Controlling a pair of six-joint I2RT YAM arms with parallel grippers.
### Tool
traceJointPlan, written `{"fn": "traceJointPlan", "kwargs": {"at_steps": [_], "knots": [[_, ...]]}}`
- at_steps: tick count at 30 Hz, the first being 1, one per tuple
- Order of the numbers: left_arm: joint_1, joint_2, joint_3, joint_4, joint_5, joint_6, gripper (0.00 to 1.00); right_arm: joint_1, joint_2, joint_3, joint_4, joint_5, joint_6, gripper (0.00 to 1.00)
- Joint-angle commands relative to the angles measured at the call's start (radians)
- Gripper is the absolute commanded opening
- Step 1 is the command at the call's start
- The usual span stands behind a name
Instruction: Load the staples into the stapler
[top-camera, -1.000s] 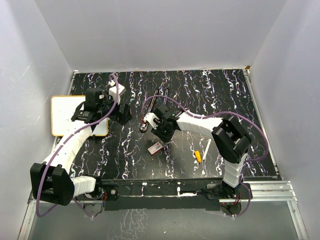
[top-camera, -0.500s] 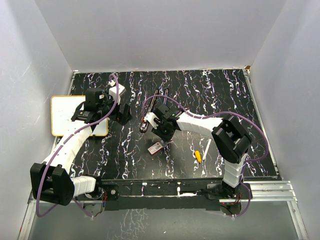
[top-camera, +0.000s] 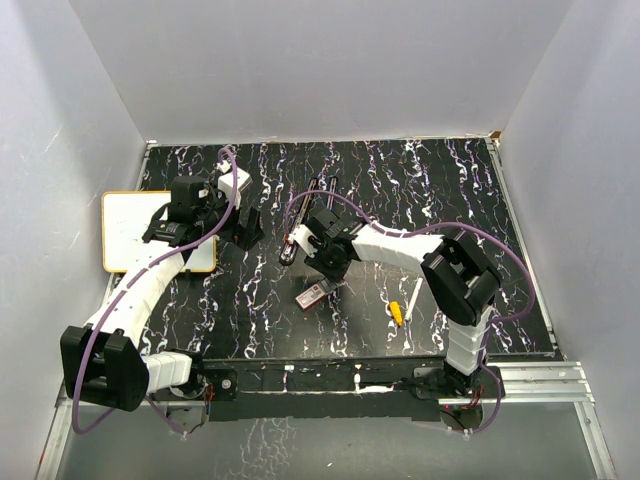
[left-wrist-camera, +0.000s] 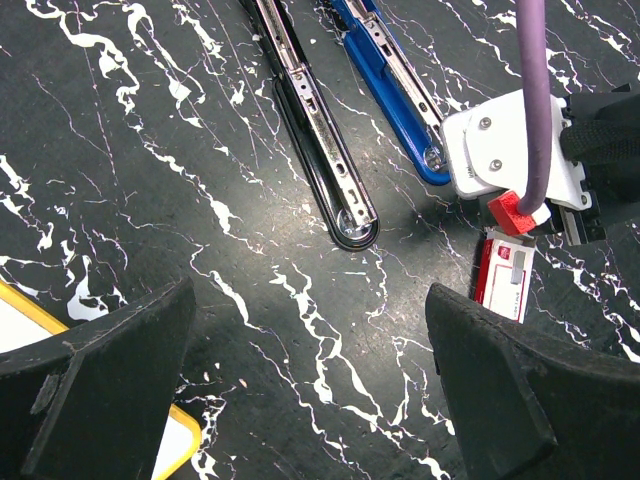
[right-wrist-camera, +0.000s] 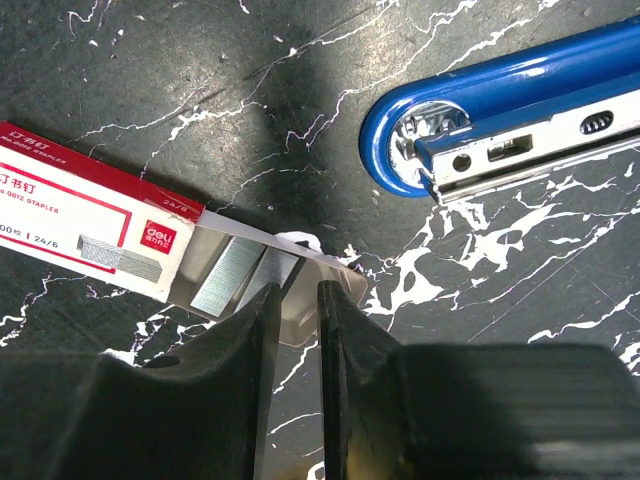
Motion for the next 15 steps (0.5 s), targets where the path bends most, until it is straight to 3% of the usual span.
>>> {"fn": "traceJointPlan", "kwargs": {"at_steps": [1,15], "knots": [[0.001,-0.038,0.000,-0.007,0.028,0.013,0.97,-0.005,0.014,0.041,0.022,0.023,0.015,0.24],[0.001,-0.041,-0.001,-0.007,0.028,0.016,0.97,-0.005,0.013,0.045,0.021,0.098,0.008,0.22]]}}
